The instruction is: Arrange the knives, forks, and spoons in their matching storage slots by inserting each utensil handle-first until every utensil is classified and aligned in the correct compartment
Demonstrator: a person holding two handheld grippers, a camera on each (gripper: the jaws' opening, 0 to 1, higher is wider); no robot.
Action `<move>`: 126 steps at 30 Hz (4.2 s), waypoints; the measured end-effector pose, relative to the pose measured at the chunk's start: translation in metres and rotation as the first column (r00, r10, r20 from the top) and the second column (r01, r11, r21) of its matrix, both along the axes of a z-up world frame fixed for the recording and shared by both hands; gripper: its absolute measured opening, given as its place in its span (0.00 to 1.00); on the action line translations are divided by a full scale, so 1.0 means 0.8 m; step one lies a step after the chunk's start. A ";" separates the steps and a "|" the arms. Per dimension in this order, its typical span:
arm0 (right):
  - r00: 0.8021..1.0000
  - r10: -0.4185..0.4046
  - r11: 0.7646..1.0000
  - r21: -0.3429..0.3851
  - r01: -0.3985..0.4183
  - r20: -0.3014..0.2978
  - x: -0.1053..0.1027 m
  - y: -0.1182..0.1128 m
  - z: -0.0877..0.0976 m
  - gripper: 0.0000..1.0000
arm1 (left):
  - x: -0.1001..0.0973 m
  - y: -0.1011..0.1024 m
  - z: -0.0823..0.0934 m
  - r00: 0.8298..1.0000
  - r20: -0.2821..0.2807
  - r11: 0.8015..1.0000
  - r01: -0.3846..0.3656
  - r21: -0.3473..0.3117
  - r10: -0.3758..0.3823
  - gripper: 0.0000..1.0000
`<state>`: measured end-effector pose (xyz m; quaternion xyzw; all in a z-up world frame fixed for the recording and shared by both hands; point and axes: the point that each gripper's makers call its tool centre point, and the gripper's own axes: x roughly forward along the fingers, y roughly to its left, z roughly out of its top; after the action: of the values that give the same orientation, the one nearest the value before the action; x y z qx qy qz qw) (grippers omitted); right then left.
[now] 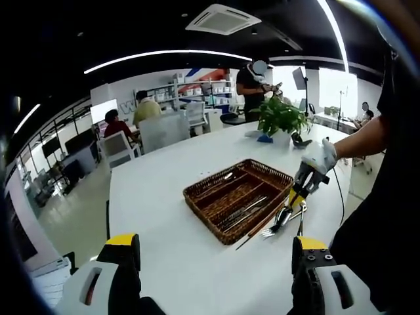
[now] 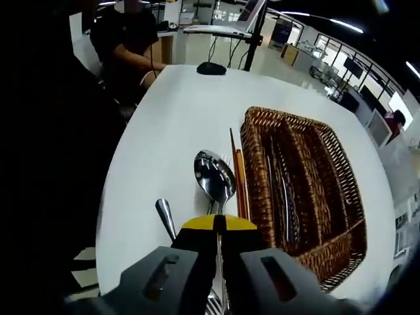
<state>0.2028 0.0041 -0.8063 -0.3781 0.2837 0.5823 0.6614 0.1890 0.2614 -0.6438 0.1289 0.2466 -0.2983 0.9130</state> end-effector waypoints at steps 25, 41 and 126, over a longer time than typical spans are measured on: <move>0.979 -0.006 0.999 0.044 -0.003 0.204 0.010 0.000 0.130 0.00 | -0.018 -0.039 0.009 0.999 0.025 0.999 0.035 -0.031 -0.034 1.00; 0.937 -0.088 0.996 0.054 0.074 0.339 0.027 0.001 0.207 0.00 | 0.001 -0.048 0.023 0.996 0.032 0.994 0.087 -0.070 -0.085 1.00; 0.908 -0.145 0.987 -0.005 0.160 0.394 0.113 0.027 0.223 0.00 | 0.070 -0.007 0.021 0.990 0.037 0.989 0.139 -0.057 -0.137 1.00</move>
<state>0.2928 0.0260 -0.6283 -0.4761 0.1850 0.4359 0.7410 0.2452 0.2559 -0.6271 0.1231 0.2129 -0.3657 0.8976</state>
